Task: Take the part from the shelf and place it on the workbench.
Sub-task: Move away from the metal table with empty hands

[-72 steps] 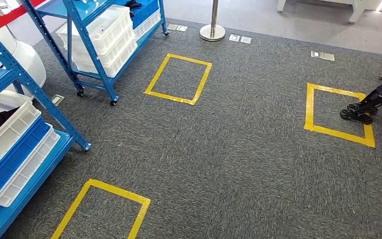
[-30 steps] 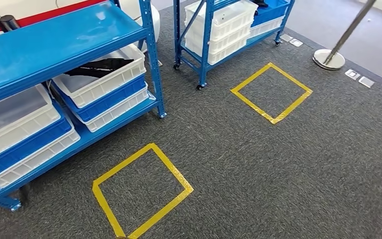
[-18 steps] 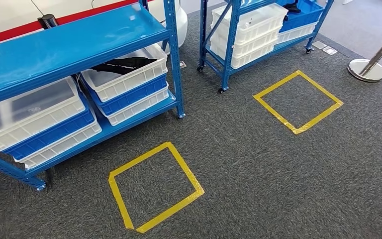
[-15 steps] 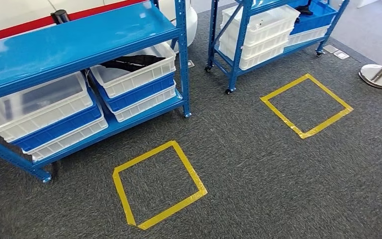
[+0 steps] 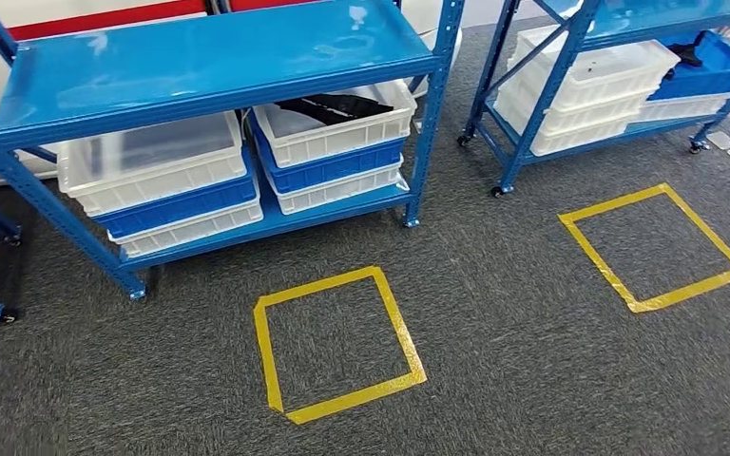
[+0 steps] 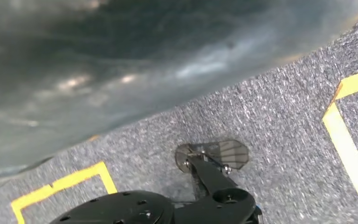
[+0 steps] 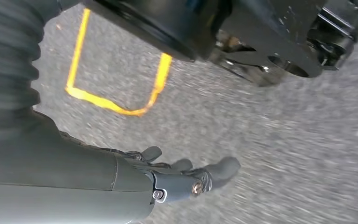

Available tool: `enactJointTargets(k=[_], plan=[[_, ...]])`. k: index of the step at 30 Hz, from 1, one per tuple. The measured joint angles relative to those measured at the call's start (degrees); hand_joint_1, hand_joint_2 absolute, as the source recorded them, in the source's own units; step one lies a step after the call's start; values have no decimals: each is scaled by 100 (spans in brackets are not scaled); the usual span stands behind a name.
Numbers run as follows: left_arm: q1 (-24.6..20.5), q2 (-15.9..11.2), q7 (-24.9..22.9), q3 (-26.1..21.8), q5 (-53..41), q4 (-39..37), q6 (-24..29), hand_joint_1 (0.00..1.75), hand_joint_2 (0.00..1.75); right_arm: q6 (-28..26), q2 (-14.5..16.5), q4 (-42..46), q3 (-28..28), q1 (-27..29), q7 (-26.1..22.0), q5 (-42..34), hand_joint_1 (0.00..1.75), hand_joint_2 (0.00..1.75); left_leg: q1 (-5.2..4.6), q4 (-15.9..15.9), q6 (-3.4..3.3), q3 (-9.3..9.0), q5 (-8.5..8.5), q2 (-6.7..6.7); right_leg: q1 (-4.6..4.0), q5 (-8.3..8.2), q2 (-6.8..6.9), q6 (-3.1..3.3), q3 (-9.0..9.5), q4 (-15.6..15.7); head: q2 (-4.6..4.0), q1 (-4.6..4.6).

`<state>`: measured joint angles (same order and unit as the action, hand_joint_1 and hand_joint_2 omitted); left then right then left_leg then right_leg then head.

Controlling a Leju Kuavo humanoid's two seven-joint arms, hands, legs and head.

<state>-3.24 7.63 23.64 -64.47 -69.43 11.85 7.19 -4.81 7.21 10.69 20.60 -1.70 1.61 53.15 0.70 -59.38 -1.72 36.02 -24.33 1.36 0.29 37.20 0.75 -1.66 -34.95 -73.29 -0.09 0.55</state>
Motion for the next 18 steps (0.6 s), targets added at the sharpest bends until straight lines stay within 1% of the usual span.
enactJointTargets(k=[1, 2, 3, 4, 5, 6, 7, 8, 9, 11, 12, 13, 15, 18], plan=[[1, 3, 26, -4, 3, 0, -5, 0, 0, -2, 2, 0, 10, -9, -3, 3, 0, 44, 1, -1, -3, 2, 5, 71, 7, -1, -16, -30, -78, -132, 0, -2], [5, 6, 50, -10, 10, 0, -11, 0, 0, -8, 0, 0, 17, -9, -4, 12, 0, 0, 6, -2, 1, -1, 10, 140, 23, -103, -24, -85, -52, -31, 0, -6], [10, 9, 71, -20, 19, 0, -17, 0, 0, -17, -4, 0, 23, -3, -11, 25, 0, 0, 14, -5, 11, -7, 16, 198, 46, -274, -37, -151, 64, 272, 0, -11], [16, 11, 86, -31, 29, 0, -23, 0, 0, -30, -6, -1, 26, 8, -22, 37, 0, 0, 16, -8, 33, -5, 24, 252, 78, -466, -70, -216, 217, 675, 0, -19], [20, 8, 92, -43, 41, 0, -25, 0, 0, -41, -1, -2, 28, 19, -39, 46, 0, 0, 5, -26, 65, 5, 27, 292, 100, -627, -111, -242, 340, 1045, 0, -31], [22, 4, 84, -52, 49, 1, -21, 0, 0, -48, 5, -4, 30, 30, -58, 51, 0, 0, -8, -31, 100, 17, 33, 312, 117, -730, -147, -229, 409, 1290, 0, -33], [24, -4, 60, -58, 53, 1, -16, 0, 0, -52, 14, -5, 32, 46, -73, 51, 0, 0, -27, -35, 115, 32, 29, 321, 131, -781, -176, -195, 429, 1414, 0, -30], [27, -13, 25, -61, 53, 2, -9, 0, 0, -53, 20, -7, 33, 59, -83, 52, 0, 0, -39, -36, 83, 41, 25, 318, 131, -798, -183, -150, 415, 1438, 0, -25], [32, -20, -12, -62, 50, 2, -2, 0, 0, -55, 20, -7, 35, 72, -86, 55, 0, 0, -41, -23, 22, 39, 25, 311, 131, -810, -182, -122, 411, 1442, 0, -11], [37, -30, -70, -66, 45, 2, 3, 0, 0, -56, 20, -7, 40, 91, -87, 63, 0, 0, -41, -15, -114, 30, 31, 298, 113, -824, -184, -93, 411, 1445, 0, -4], [37, -31, -92, -69, 44, 2, 2, 0, 0, -57, 20, -7, 43, 95, -87, 69, 0, 0, -40, -9, -138, 22, 42, 295, 102, -828, -184, -82, 411, 1445, 0, -3], [36, -31, -116, -73, 41, 2, 1, 0, 0, -57, 20, -7, 45, 97, -87, 73, 0, 0, -36, -1, -139, 15, 56, 293, 93, -830, -184, -75, 411, 1443, 0, -4], [37, -30, -167, -79, 22, 1, -10, 0, 0, -57, 20, -7, 46, 97, -87, 80, 0, 0, -28, 17, -116, 4, 78, 292, 78, -829, -184, -71, 410, 1440, 0, -4], [36, -30, -199, -79, -11, 1, -9, 0, 0, -57, 17, -7, 50, 97, -87, 90, 0, 0, -17, 18, -27, 7, 76, 292, 76, -823, -184, -62, 421, 1439, 0, -6]])
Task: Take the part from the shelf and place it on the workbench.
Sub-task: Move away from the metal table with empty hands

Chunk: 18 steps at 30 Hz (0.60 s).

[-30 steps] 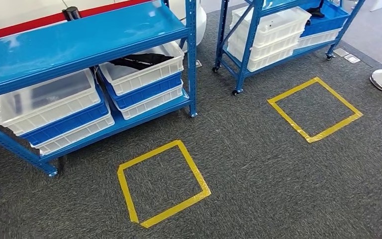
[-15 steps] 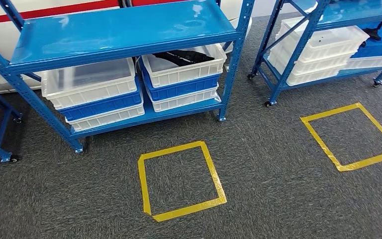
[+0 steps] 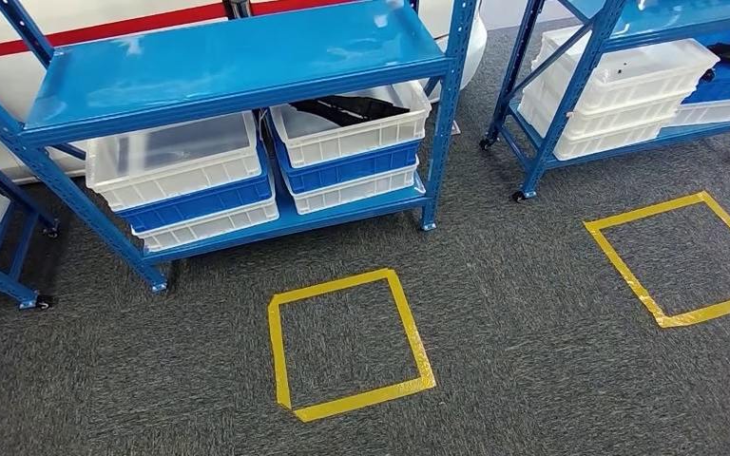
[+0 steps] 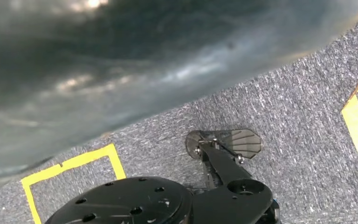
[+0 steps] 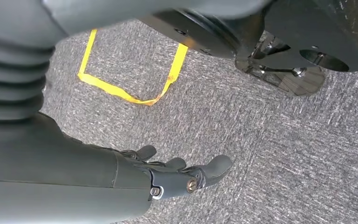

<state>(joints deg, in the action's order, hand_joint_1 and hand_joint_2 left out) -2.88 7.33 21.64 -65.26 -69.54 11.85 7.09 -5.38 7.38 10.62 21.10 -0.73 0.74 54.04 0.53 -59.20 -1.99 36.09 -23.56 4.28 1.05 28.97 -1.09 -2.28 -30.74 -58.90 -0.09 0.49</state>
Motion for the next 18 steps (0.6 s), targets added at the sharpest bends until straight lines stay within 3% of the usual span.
enactJointTargets(k=[2, 5, 7, 9, 11, 12, 13, 14, 16, 17, 18], plan=[[0, -1, -4, -1, -7, 1, 19, 0, 0, 2, -3, 0, 2, 0, 0, 5, 0, 0, -4, -20, 37, 11, -20, -1, 19, 3, -1, -2, 24, 2, 0, 1], [-4, 0, -6, -1, -10, 2, 31, 0, 0, 7, -2, 0, 5, -3, -1, 5, 0, 0, -34, 5, 21, 7, -34, -4, 33, 4, -1, -16, 33, 46, 0, 1], [-4, 13, -9, 0, -11, 1, 30, 0, 0, 7, -7, 0, 7, -4, -3, 7, 0, 0, -4, 158, 31, -87, 8, -14, 16, 50, 25, -27, 23, -4, 0, -8], [-3, 24, -15, 0, -14, -1, 30, 0, 0, 7, -16, 0, 8, -5, -8, 8, 0, 0, 45, 286, 38, -170, 54, -33, 2, 271, 52, -5, -169, -437, 0, -35], [-6, 25, -22, 0, -16, -1, 30, 0, 0, 7, -26, 0, 11, -5, -11, 8, 0, 0, 51, 300, 31, -169, 56, -49, 13, 555, 55, 8, -524, -1093, 0, -50], [-7, 26, -25, 0, -16, -1, 29, 0, 0, 7, -33, 0, 14, -2, -11, 8, 0, 0, 53, 299, 35, -165, 55, -50, 27, 608, 55, -22, -635, -1285, 0, -53], [-6, 30, -25, 0, -16, -1, 28, 0, 0, 7, -40, 0, 15, 3, -11, 8, 0, 0, 59, 295, 45, -161, 55, -46, 43, 571, 56, -78, -648, -1286, 0, -53], [-5, 34, -25, 0, -16, -1, 27, 0, 0, 7, -49, 0, 16, 7, -11, 8, 0, 0, 70, 289, 63, -160, 54, -38, 63, 451, 56, -153, -545, -1065, 0, -55], [-4, 39, -28, 0, -17, 1, 26, 0, 0, 8, -53, 0, 17, 3, -20, 9, 0, 0, 79, 256, 137, -156, 40, -20, 104, 145, 38, -281, -179, -318, 0, -63], [-4, 38, -31, 0, -18, 2, 25, 0, 0, 9, -50, 0, 17, -2, -26, 10, 0, 0, 71, 229, 184, -152, 19, -15, 112, 36, 28, -272, -44, -38, 0, -65], [-4, 35, -33, 0, -18, 2, 25, 0, 0, 10, -45, 0, 17, -3, -31, 11, 0, 0, 60, 208, 230, -153, -1, -13, 106, -21, 19, -220, 23, 103, 0, -57]])
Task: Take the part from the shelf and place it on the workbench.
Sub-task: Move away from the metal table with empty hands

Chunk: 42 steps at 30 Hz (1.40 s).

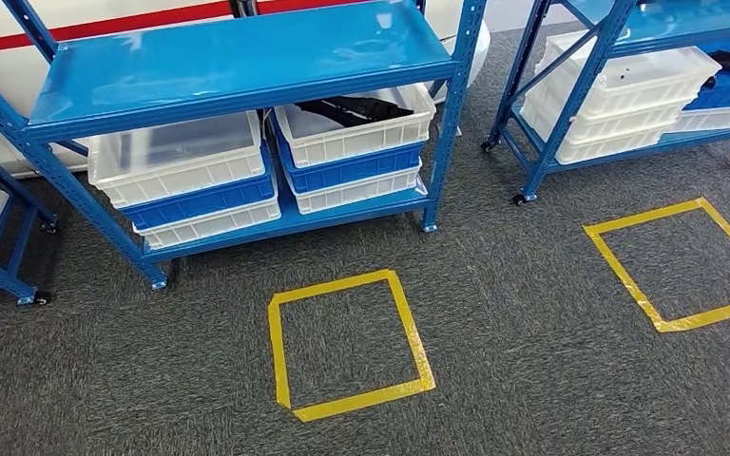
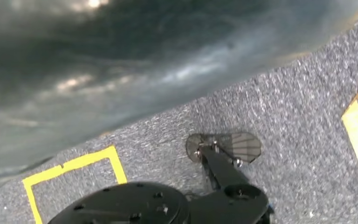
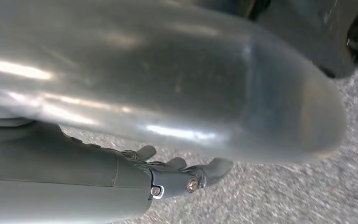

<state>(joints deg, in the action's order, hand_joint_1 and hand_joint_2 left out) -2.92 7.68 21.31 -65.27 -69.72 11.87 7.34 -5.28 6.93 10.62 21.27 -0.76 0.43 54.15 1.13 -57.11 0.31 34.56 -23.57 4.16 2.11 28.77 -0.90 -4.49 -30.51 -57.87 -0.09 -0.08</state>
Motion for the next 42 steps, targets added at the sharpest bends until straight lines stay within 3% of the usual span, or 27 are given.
enactJointTargets(k=[2, 4, 5, 8, 9, 10, 11, 14, 16, 20, 21, 23, 25, 26, 28, 29, 31, 35, 37, 39, 40, 41, 42], plan=[[2, -2, -4, 0, 0, -1, 0, 0, 0, 1, 1, 0, 1, 1, -3, 1, 0, 0, 1, -10, 66, -15, -22, 5, -31, -33, 10, 162, 17, 14, 0, 16], [7, -2, -4, -1, 0, -1, 1, 0, 0, 1, -2, 0, 2, 2, -3, 1, 0, 0, 28, -86, 100, -2, -74, -55, -30, -53, 41, 261, 57, 13, 0, 24], [7, -2, -4, -1, 0, -1, 1, 0, 0, 1, -1, 0, 2, 5, -4, 1, 0, 0, 34, -260, 110, 69, -181, -129, -24, -61, 60, 293, 79, 17, 0, 37], [-2, 1, -2, 0, -1, -1, 2, 0, 0, 1, -2, 0, 2, 32, -4, 1, 0, 0, 28, -1368, 120, 586, -717, -328, -65, -45, 130, 355, 110, 14, 0, 62], [-1, 2, -2, 0, -2, -1, 2, 0, 0, 1, -4, 0, 2, 40, -4, 1, 0, 0, 28, -1664, 114, 738, -798, -346, -85, -32, 152, 372, 123, 13, 0, 61], [0, 3, -2, 0, -2, -1, 2, 0, 0, 1, -5, 0, 2, 43, -4, 2, 0, 0, 27, -1760, 100, 798, -769, -356, -100, -19, 167, 389, 139, 12, 0, 62], [2, 3, -2, 0, -2, -1, 1, 0, 0, 1, -5, 0, 2, 43, -4, 5, 0, 0, 23, -1633, 75, 750, -633, -363, -111, 0, 176, 398, 164, 12, 0, 62], [0, 0, 3, -2, -1, -1, -3, 0, 0, 1, 2, -1, 2, 41, -4, 27, 0, 0, -25, -575, -29, 241, -131, -415, -137, 80, 187, 367, 227, 13, 0, 62], [-12, -2, 10, -2, -1, -1, -10, 0, 0, 1, 6, -1, 2, 37, -4, 41, 0, 0, -84, -251, -68, 78, -97, -447, -147, 127, 201, 308, 223, 23, 0, 58], [-19, 10, 26, -2, -2, -1, -20, 0, 0, 1, 4, 2, 2, 13, -4, 60, 0, 0, -102, -144, -153, 28, -108, -388, -137, 233, 205, 198, 219, -63, 0, 52], [-20, 13, 30, -2, -2, -1, -22, 0, 0, 1, 2, 2, 2, 9, -4, 60, 0, 0, -89, -113, -179, 5, -105, -379, -139, 341, 186, 203, 106, -293, 0, 47], [-26, 13, 38, -2, -1, -1, -29, 0, 0, 1, 0, 1, 3, 10, -7, 63, 0, 0, -89, -101, -221, -8, -125, -361, -134, 611, 146, 241, -331, -1033, 0, 47], [-32, 12, 44, -3, -2, -1, -33, 0, 0, 1, -3, 0, 4, 20, -16, 69, 0, 0, -95, -102, -241, -26, -151, -326, -132, 691, 128, 213, -708, -1543, 0, 50], [-32, 13, 45, -4, -5, -1, -33, 0, 0, 1, -5, 0, 4, 28, -21, 75, 0, 0, -95, -102, -240, -45, -167, -303, -130, 595, 124, 163, -756, -1499, 0, 47], [-30, 18, 45, -4, -14, -1, -33, 0, 0, 0, -15, 0, 4, 40, -28, 86, 0, 0, -91, -103, -214, -98, -202, -260, -122, 208, 121, 51, -555, -843, 0, 43], [-30, 20, 44, -4, -17, -1, -33, 0, 0, -1, -18, 0, 4, 39, -32, 92, 0, 0, -109, -113, -188, -119, -229, -244, -125, 25, 117, 34, -416, -469, 0, 37], [-29, 21, 39, -4, -19, -1, -32, 0, 0, -1, -23, 0, 4, 24, -38, 96, 0, 0, -140, -124, -134, -136, -277, -227, -133, -174, 112, 104, -241, -51, 0, 38], [-26, 13, 23, -4, -21, 0, -28, 0, 0, -1, -26, 0, 6, 12, -39, 98, 0, 0, -113, -240, -26, -126, -375, -267, -106, -206, 114, 309, -174, -10, 0, 41], [-25, 11, 12, -4, -27, 0, -27, 0, 0, -1, -23, 0, 7, 14, -45, 100, 0, 0, -92, -775, 27, 113, -634, -318, -80, -177, 124, 389, -102, 4, 0, 55], [-24, 14, -1, -5, -33, -1, -28, 0, 0, -1, -18, 0, 7, 14, -53, 101, 0, 0, -73, -1553, 68, 533, -926, -335, -84, -124, 133, 435, -36, 3, 0, 61], [-22, 15, -5, -6, -34, -2, -30, 0, 0, -1, -18, 0, 7, 15, -54, 101, 0, 0, -62, -1782, 80, 684, -956, -339, -85, -95, 133, 439, 0, 2, 0, 60], [-21, 15, -8, -7, -34, -2, -31, 0, 0, -1, -18, 0, 8, 19, -54, 101, 0, 0, -50, -1799, 85, 734, -871, -347, -84, -62, 129, 431, 44, 2, 0, 62], [-20, 15, -9, -8, -35, -3, -32, 0, 0, -2, -17, 0, 8, 24, -55, 102, 0, 0, -40, -1592, 81, 669, -685, -360, -81, -26, 125, 417, 97, 2, 0, 61]])
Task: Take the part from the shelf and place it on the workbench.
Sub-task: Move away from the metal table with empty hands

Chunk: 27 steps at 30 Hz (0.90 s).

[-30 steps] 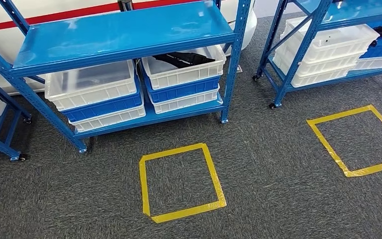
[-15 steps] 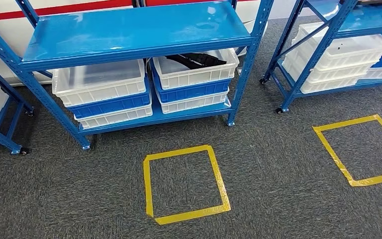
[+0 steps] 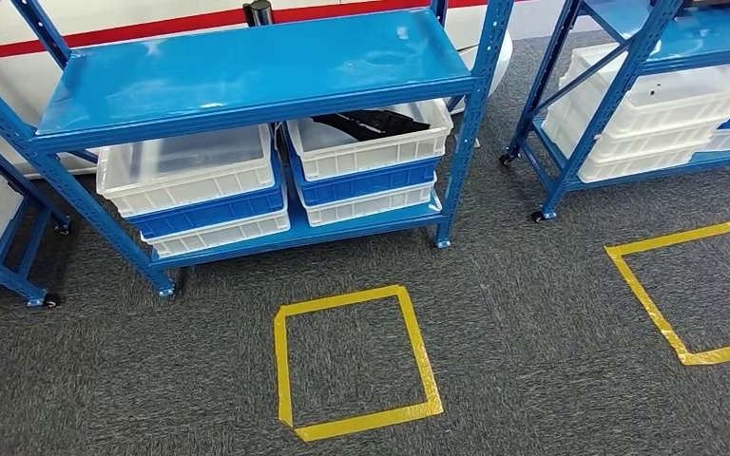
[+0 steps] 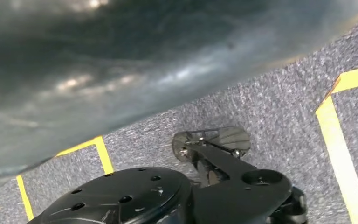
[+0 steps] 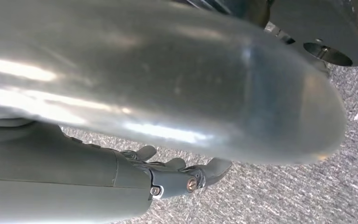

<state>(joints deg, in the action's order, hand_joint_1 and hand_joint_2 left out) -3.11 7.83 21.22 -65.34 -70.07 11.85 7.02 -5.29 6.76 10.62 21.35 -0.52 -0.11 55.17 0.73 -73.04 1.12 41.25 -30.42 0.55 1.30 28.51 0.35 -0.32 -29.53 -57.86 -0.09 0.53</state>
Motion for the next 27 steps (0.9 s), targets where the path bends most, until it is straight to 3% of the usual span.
enactJointTargets(k=[2, 3, 4, 8, 10, 12, 14, 15, 17, 18, 20, 21, 24, 25, 27], plan=[[0, -2, -1, -2, 0, -1, -1, 0, 0, -2, 5, -1, 1, 11, -1, 0, 0, 0, 2, 755, -24, -334, 426, -44, -1, 87, -4, -50, 99, 2, 0, 4], [-5, -2, -2, -3, 0, -1, -3, 0, 0, -3, 8, -1, 1, 10, -2, 0, 0, 0, -11, 1057, -47, -477, 531, -58, -12, 129, -4, -88, 126, 6, 0, 10], [-8, -2, -4, -4, 0, -1, -5, 0, 0, -6, 10, -1, 1, 7, -3, 0, 0, 0, -30, 1238, -76, -564, 558, -67, -24, 163, 0, -126, 141, 21, 0, 14], [-5, 0, -28, -10, 1, -1, -9, 0, 0, -16, 13, 0, 1, -11, -4, 1, 0, 0, -47, 1369, -234, -652, 477, -28, -39, 206, 7, -277, 243, -34, 0, 21], [-3, 1, -36, -14, 2, 0, -7, 0, 0, -17, 13, 0, 1, -18, -4, 2, 0, 0, -34, 1404, -286, -730, 466, -10, -35, 323, -4, -281, -33, -495, 0, -3], [-8, 1, -38, -16, 2, 0, -5, 0, 0, -17, 13, 0, 1, -23, -4, 2, 0, 0, -49, 1407, -329, -764, 423, 4, -44, 538, -10, -237, -548, -1259, 0, -23], [-10, 3, -44, -20, 2, 0, -5, 0, 0, -18, 13, 0, 1, -10, -2, 2, 0, 0, -64, 1407, -353, -826, 358, 32, -52, 631, -13, -232, -918, -1595, 0, -27], [-9, 4, -47, -22, 2, 0, -4, 0, 0, -18, 13, 0, 2, 2, -1, 2, 0, 0, -68, 1407, -353, -874, 323, 50, -54, 531, -13, -266, -957, -1466, 0, -28], [-7, 11, -49, -28, 2, -1, 1, 0, 0, -17, 10, -1, 3, 22, 1, 2, 0, 0, -69, 1409, -334, -975, 246, 76, -61, 77, -14, -349, -798, -758, 0, -36], [-7, 14, -49, -32, 2, -1, 5, 0, 0, -17, 9, -1, 3, 19, 1, 2, 0, 0, -76, 1408, -313, -1020, 206, 83, -70, -89, -9, -332, -705, -426, 0, -39], [-11, 24, -51, -42, 2, -1, 18, 0, 0, -19, 8, -1, 3, -3, 0, 3, 0, 0, -91, 1405, -247, -1068, 150, 85, -103, -236, -7, -221, -608, -95, 0, -38], [-11, 26, -52, -46, 2, -1, 23, 0, 0, -18, 9, -1, 3, -11, -1, 7, 0, 0, -98, 1392, -213, -1090, 143, 80, -112, -214, -10, -146, -589, -81, 0, -40], [-7, 23, -62, -51, 1, 0, 32, 0, 0, -19, 8, -1, 4, 8, -3, 21, 0, 0, -88, 1184, -122, -1082, 32, 45, -48, -267, -16, -18, -394, -36, 0, -34], [-9, 23, -66, -51, 1, 0, 34, 0, 0, -19, 9, -1, 5, 12, -4, 22, 0, 0, -76, 961, -93, -981, -74, 33, -30, -261, -13, 11, -330, -29, 0, -23], [-11, 25, -72, -51, -2, 0, 37, 0, 0, -19, 11, -1, 5, 10, -5, 23, 0, 0, -51, 282, -43, -589, -345, 18, -37, -214, -13, 53, -257, -30, 0, -6]])
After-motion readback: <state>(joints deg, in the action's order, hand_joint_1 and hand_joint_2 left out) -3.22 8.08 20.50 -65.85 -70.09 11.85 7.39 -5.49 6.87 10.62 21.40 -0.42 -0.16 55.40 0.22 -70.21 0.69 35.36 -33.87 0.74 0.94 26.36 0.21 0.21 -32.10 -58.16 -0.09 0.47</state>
